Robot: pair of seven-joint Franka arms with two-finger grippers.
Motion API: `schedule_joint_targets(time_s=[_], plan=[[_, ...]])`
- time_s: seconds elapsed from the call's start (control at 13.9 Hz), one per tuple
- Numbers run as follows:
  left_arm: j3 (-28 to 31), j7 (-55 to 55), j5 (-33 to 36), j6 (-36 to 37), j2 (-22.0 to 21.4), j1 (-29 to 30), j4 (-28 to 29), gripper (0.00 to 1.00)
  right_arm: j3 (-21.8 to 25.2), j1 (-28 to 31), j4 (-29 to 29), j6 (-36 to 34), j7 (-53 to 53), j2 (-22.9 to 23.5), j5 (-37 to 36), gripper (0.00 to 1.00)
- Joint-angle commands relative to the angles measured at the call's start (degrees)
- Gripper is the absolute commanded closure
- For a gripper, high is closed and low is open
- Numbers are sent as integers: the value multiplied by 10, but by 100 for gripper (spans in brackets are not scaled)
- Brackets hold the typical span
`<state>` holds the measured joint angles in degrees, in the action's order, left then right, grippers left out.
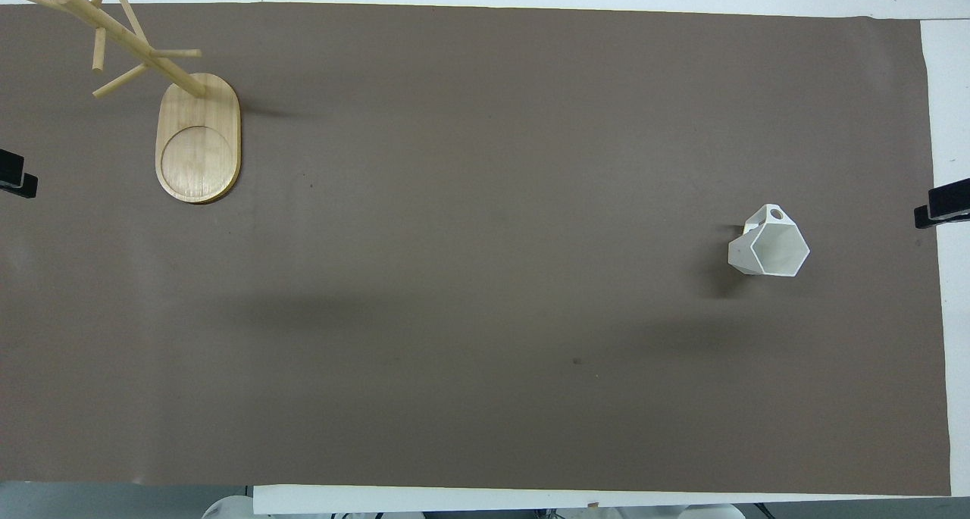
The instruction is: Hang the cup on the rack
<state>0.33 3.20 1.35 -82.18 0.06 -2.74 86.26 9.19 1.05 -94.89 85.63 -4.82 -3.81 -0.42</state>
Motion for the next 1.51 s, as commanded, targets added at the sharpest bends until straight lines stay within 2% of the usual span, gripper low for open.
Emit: schedule_joint_targets(time_s=[0.0,0.36,0.5,0.65,0.79,0.94,1.15,1.3,1.44], plan=[[1,8,1,-11,-16,-3,18,0,-3,0,-9,10,-6,-4,-12,1],[2,6,1,-4,-16,3,18,0,-2,6,-11,9,-21,-6,-1,1],[2,6,1,-4,-16,2,18,0,-3,-1,-13,12,-89,-6,0,1],[2,6,1,-4,-16,2,18,0,-1,9,-16,40,-243,-5,4,1],[2,6,1,-4,-16,3,18,0,-1,35,-16,67,-453,1,9,1],[2,6,1,-4,-16,2,18,0,-1,79,-13,95,-640,27,79,1],[2,6,1,-4,-16,2,18,0,-1,143,-12,91,-857,80,185,1],[2,6,1,-4,-16,3,18,0,-1,175,-11,74,-985,114,259,1],[2,6,1,-4,-16,2,18,0,-1,213,-13,28,-1088,161,329,1]])
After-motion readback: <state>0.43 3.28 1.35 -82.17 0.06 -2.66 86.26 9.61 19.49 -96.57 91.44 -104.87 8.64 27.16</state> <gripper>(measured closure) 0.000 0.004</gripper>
